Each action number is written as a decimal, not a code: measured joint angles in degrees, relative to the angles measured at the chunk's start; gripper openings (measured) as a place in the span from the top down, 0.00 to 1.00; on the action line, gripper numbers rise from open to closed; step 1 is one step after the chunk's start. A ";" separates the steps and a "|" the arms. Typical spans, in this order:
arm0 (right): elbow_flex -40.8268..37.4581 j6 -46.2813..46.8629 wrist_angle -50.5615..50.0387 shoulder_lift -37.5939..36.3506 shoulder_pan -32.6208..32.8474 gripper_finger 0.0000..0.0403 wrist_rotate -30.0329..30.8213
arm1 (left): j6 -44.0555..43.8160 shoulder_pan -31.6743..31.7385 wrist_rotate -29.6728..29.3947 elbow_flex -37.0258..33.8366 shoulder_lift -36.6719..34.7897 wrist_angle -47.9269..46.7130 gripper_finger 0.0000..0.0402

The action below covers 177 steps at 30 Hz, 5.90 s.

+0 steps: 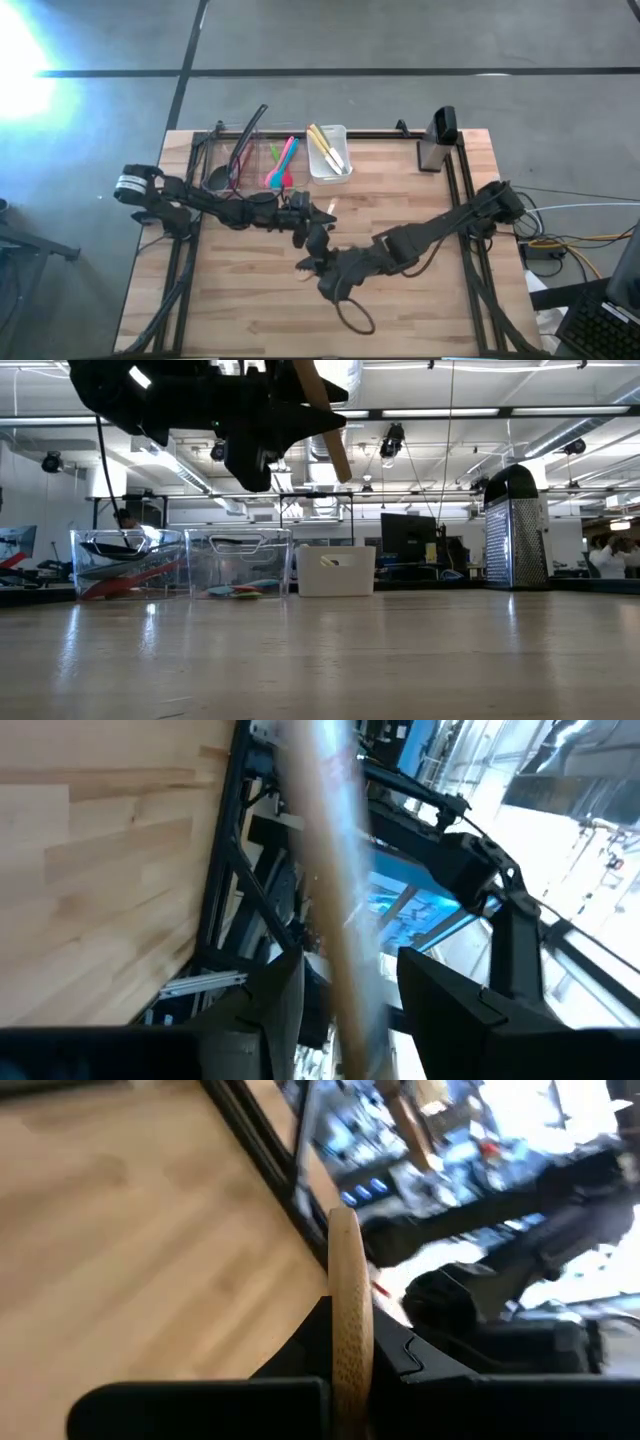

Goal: Pick & Place Kitchen Items
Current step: Put the light brown serving spoon into the left transparent bin

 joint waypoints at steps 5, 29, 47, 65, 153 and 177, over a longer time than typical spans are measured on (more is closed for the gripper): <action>0.00 -3.50 0.55 2.54 1.59 0.98 11.69 | -1.40 0.02 0.55 0.00 0.00 0.17 0.59; -0.05 -4.40 5.94 2.63 4.10 0.98 6.02 | 8.08 0.13 6.39 2.03 -0.09 0.59 0.88; -0.28 7.41 1.40 1.94 6.84 0.73 14.23 | 16.13 2.02 8.10 2.51 -0.17 3.70 0.93; 0.61 27.35 -12.75 -1.23 9.59 0.51 20.98 | 25.07 3.74 10.60 3.13 -0.17 11.85 0.94; -10.63 86.53 -51.73 -10.24 3.47 0.38 24.15 | 85.13 37.48 -30.68 30.40 -10.87 -94.17 0.96; -12.50 88.89 -52.33 -10.46 3.41 0.38 22.63 | 84.20 50.39 -19.79 30.36 1.00 -96.09 0.96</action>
